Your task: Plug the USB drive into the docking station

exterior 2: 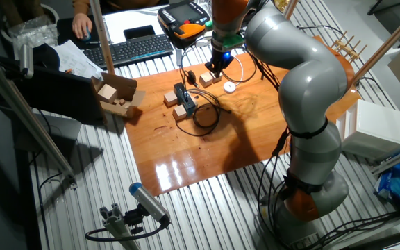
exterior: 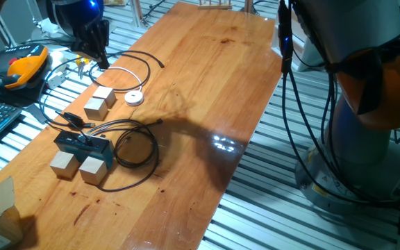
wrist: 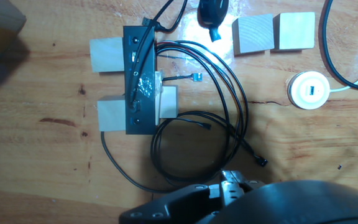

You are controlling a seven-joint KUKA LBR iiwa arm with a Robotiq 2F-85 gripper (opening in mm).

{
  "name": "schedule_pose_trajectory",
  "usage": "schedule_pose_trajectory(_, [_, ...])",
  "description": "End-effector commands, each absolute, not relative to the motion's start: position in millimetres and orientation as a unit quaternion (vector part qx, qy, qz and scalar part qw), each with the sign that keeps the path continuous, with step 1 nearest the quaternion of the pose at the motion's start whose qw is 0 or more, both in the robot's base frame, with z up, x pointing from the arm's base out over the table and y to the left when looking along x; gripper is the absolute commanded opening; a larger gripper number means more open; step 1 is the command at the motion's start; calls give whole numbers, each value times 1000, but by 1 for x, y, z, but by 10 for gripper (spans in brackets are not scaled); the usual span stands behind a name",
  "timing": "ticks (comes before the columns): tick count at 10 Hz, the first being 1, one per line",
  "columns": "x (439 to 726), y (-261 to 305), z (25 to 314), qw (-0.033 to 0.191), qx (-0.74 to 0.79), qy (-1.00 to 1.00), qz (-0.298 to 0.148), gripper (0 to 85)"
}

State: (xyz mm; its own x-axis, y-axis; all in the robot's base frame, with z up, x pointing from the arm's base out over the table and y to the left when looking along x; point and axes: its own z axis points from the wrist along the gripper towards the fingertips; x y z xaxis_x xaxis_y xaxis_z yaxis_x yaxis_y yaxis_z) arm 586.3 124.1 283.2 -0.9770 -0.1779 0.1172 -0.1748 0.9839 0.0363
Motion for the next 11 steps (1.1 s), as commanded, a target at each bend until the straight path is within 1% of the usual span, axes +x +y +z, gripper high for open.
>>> schedule_pose_trajectory(1, [586,124,283,60,89,-994,-13,0])
schedule_pose_trajectory(11, [586,122,282,59,89,-994,-17,0])
